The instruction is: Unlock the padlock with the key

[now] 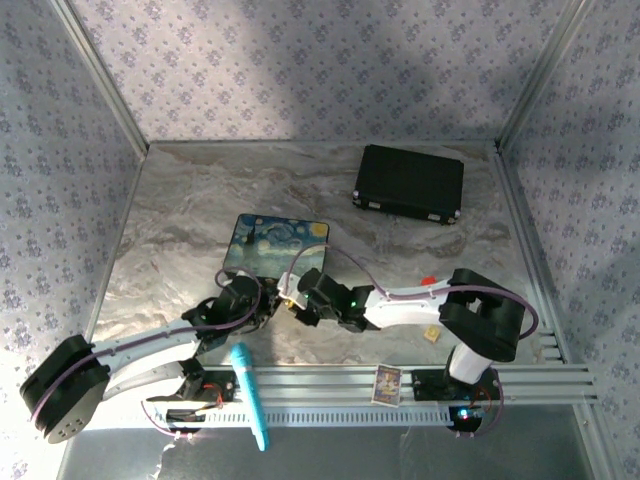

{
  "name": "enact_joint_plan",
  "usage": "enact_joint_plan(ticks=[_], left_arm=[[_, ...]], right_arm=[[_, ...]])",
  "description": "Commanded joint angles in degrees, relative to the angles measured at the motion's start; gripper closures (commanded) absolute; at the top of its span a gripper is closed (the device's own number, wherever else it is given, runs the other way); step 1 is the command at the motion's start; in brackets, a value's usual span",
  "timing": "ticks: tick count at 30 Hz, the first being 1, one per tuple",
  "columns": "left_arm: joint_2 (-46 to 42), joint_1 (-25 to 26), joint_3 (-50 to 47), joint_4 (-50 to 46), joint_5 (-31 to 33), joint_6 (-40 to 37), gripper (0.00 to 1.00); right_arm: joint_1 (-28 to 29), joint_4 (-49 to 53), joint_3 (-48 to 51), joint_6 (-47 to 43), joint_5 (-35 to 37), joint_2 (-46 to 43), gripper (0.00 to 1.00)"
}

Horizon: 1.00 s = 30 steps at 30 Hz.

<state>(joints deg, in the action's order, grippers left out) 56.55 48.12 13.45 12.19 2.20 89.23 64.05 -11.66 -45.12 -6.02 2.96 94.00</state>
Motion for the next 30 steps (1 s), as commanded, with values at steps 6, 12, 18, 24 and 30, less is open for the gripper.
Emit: enact_joint_plan(ticks=[6, 12, 18, 24, 30], left_arm=[[-1.5, 1.9, 0.5, 3.6, -1.9, 0.2, 1.0], [-1.8, 2.0, 0.5, 3.7, -1.6, 0.0, 1.0], [-1.8, 2.4, 0.7, 4.2, -1.5, 0.0, 1.0], [-1.9, 2.7, 0.8, 4.3, -1.5, -0.1, 1.0], [-1.9, 3.1, 0.6, 4.4, -1.1, 0.1, 1.0]], right_arm=[[-6.1, -5.1, 3.4, 6.7, -15.6, -1.4, 0.85], [-10.2, -11.2, 6.2, 12.8, -24.2, -1.8, 0.87], [-11.0, -9.2, 6.2, 14.6, -22.2, -3.0, 0.83], [-13.7, -8.3, 6.8, 20.7, -19.5, -3.7, 0.76], [-14.6, -9.3, 8.0, 25.2, -19.0, -4.6, 0.74]])
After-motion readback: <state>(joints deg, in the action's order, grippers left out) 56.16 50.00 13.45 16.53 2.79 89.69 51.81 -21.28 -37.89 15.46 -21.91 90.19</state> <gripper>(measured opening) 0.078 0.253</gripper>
